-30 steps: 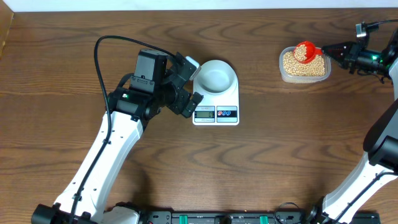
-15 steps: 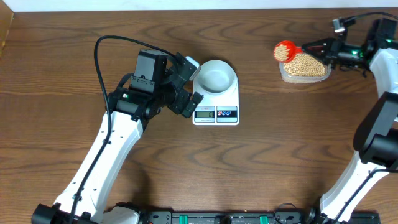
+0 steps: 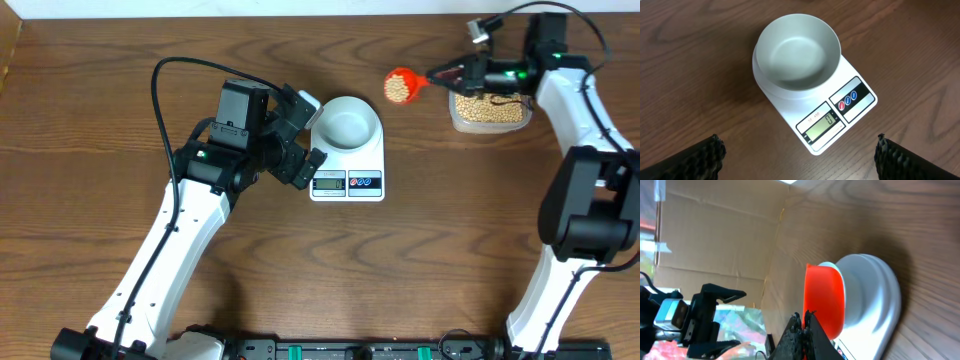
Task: Scoop item into bowl and weigh 50g on scale
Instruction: 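Carry the filled red scoop left over the white bowl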
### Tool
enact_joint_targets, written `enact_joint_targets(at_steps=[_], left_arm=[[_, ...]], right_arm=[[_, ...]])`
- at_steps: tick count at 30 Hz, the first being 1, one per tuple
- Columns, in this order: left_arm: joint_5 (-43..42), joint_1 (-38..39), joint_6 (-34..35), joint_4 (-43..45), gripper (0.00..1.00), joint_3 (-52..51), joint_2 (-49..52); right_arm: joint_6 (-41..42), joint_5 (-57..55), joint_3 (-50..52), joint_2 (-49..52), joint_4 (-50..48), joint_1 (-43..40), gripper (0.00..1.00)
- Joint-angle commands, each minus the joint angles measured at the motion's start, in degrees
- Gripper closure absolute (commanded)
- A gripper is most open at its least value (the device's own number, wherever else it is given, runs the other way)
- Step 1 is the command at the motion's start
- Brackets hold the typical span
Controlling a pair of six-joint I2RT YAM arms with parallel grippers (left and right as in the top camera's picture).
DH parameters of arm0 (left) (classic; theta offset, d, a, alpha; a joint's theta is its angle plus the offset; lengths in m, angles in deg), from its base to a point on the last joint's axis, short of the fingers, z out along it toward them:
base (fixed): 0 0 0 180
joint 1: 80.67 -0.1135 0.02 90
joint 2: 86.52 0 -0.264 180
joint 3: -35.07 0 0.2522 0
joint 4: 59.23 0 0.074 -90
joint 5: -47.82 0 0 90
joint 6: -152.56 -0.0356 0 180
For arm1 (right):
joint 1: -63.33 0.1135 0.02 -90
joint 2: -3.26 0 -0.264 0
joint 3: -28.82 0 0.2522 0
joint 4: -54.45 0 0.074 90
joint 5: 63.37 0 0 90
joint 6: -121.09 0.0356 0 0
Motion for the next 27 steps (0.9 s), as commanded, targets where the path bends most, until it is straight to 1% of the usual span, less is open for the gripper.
enact_joint_targets(at_steps=[1,8,17,27], left_arm=[[0.17,-0.02,-0.13,0.22,0.02,-0.13,0.44],[0.17,-0.02,-0.13,0.22,0.02,-0.13,0.44],[0.17,-0.02,-0.13,0.22,0.02,-0.13,0.44],[0.17,-0.02,-0.13,0.20,0.02,-0.13,0.44]], right_arm=[[2.01,0.57,-0.04,-0.37,-1.57,2.73,0.99],[2.10,-6.32,-0.04,-0.37,-2.47,7.45,0.99],[1.90,-10.05,-0.04,-0.37,-4.00,11.56,0.99],[1.86,-12.66,-0.04,-0.70,-4.31,13.81,0.99]])
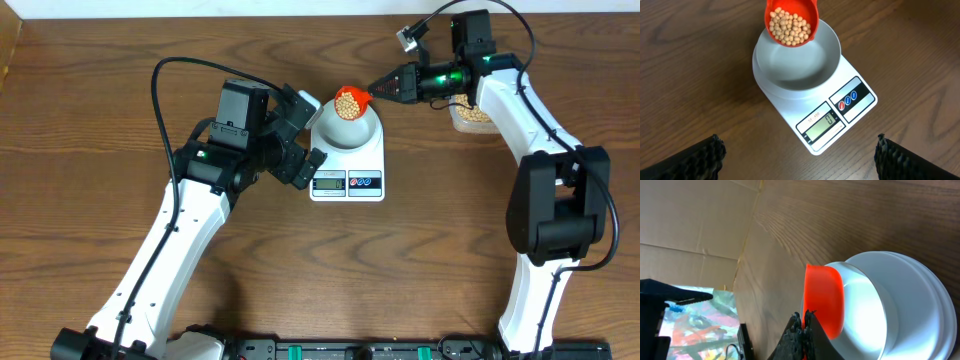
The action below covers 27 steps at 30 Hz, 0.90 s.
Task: Scoop item into bowl and weigh 50g on scale
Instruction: 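Carry the filled red scoop left over the white bowl, then tilt the scoop with the right gripper to pour beans into the bowl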
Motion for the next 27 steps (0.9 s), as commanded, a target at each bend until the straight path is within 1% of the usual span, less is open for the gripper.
enact_joint_targets(at_steps=[1,9,14,21,27], left_arm=[[0.17,-0.02,-0.13,0.22,0.02,-0.13,0.44],[0.17,-0.02,-0.13,0.22,0.02,-0.13,0.44],[0.17,-0.02,-0.13,0.22,0.02,-0.13,0.44],[0.17,-0.02,-0.13,0.22,0.02,-0.13,0.44],[0.17,-0.02,-0.13,0.22,0.02,-0.13,0.44]], right_arm=[[0.13,-1.22,-0.04,-0.83,-0.13,1.03,0.99],[-0.50,-7.67,-0.04,-4.22,0.46,3.13,0.98],[-2.36,-13.11,-0.04,-7.13,2.91,4.85,0.98],[-5.31,-24.94,-0.04,-10.47,6.69,7.61,0.99],[-5.55,-34.40,-0.04,-11.15,8.55,9.44,0.99]])
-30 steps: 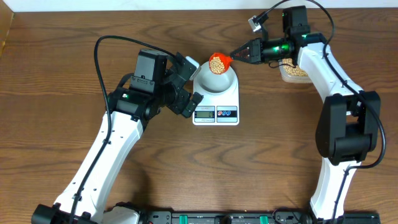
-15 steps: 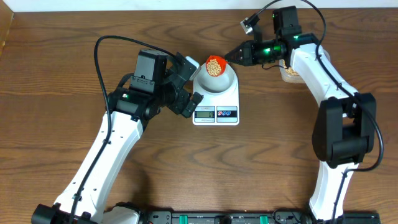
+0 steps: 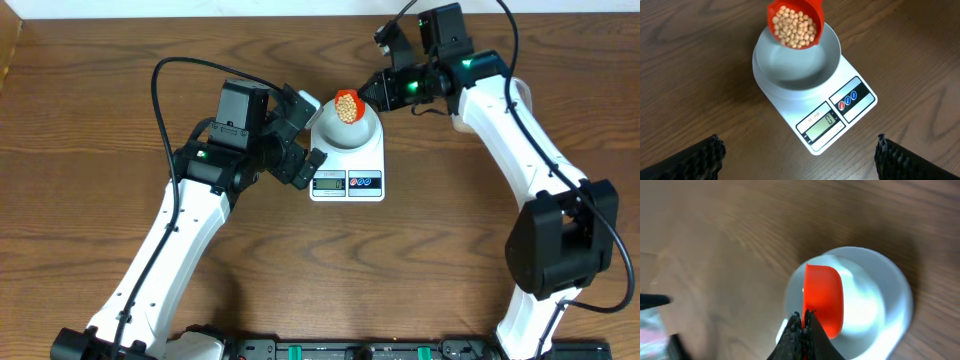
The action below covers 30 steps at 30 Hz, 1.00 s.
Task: Scoop item into bowl and weigh 50g on scale
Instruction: 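Tilt the scoop with the right gripper to pour beans into the bowl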
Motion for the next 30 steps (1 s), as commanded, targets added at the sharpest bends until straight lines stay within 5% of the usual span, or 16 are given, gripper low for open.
enact_joint_targets(at_steps=[1,30], left_arm=[[0.17,-0.02,-0.13,0.22,0.02,-0.13,0.44],[0.17,-0.02,-0.13,0.22,0.02,-0.13,0.44]], right_arm=[[-1.99,-8.13,-0.04,-1.29,0.72,1.14,0.99],[-3.41,-33.59,-0.04,-1.29,1.27,11.82,0.99]])
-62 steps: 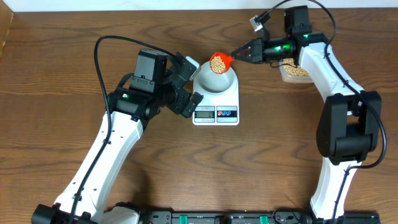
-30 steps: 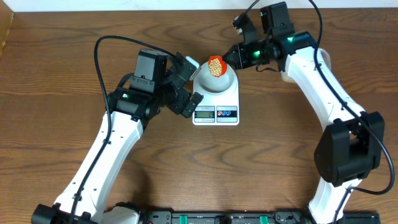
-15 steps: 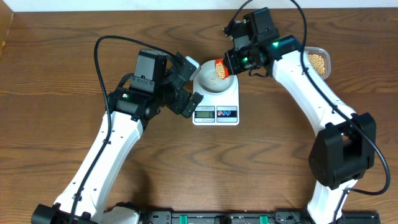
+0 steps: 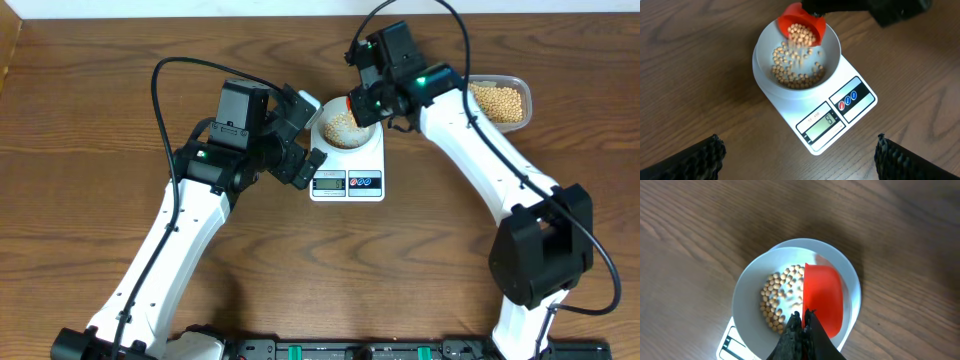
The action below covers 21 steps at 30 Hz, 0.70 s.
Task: Scoop item into bowl and weigh 50g on scale
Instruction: 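Tilt the scoop with the right gripper to pour beans into the bowl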
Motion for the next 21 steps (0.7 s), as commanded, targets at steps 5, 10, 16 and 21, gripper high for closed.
enact_joint_targets(at_steps=[5,10,16,21], left_arm=[[0.17,-0.02,-0.13,0.20,0.02,-0.13,0.44],[0.17,-0.02,-0.13,0.22,0.02,-0.13,0.44],[0.17,-0.02,-0.13,0.20,0.02,-0.13,0.44],[0.17,-0.02,-0.13,0.22,0.02,-0.13,0.44]], right_arm=[[-1.09,-11.54,-0.04,-1.29,-0.04,4.24,0.99],[-1.09,-17.05,-0.04,-1.29,-0.31,6.47,0.99],[-1.09,-17.57,-0.04,-1.31,-0.72,6.95,0.99],[-1.09,-17.55,-0.04,-1.62,-0.74,6.95,0.99]])
